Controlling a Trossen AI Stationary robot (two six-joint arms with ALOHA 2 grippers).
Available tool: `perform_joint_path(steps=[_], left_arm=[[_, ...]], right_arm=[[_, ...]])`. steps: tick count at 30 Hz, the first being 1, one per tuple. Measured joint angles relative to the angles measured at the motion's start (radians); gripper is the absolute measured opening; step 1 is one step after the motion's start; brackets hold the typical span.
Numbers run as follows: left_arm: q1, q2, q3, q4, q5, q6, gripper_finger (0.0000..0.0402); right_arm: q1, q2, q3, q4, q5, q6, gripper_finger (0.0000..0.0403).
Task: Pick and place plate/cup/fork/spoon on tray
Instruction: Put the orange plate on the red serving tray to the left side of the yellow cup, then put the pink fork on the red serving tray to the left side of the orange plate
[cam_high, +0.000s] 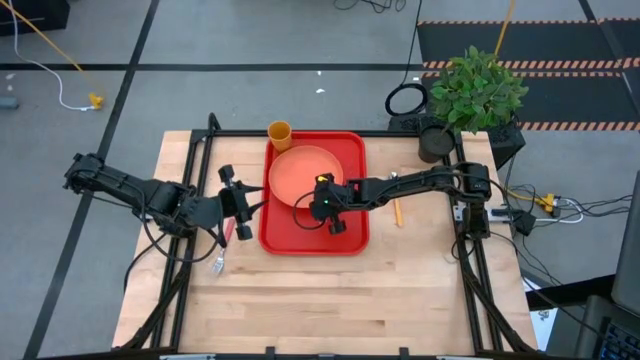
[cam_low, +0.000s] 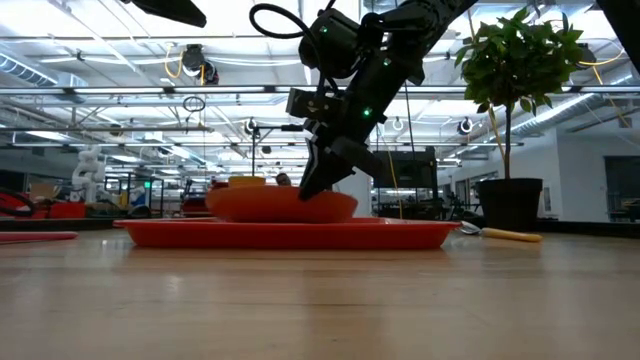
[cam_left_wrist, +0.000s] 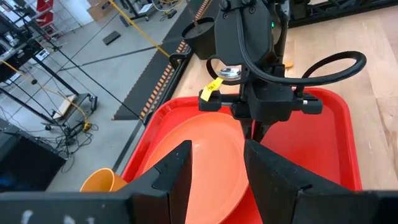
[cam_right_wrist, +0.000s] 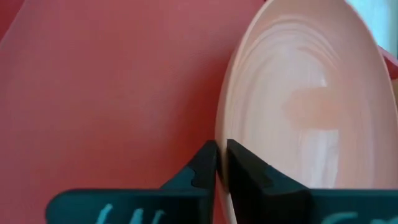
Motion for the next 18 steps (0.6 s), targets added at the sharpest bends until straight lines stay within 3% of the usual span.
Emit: perform_joint_path(steps=[18], left_arm=[[0.000,0.000,0.000,0.000,0.000,-0.001,0.0150]], right_arm=[[-0.007,0.000,0.000,-0.002,0.008,0.026,0.0067]])
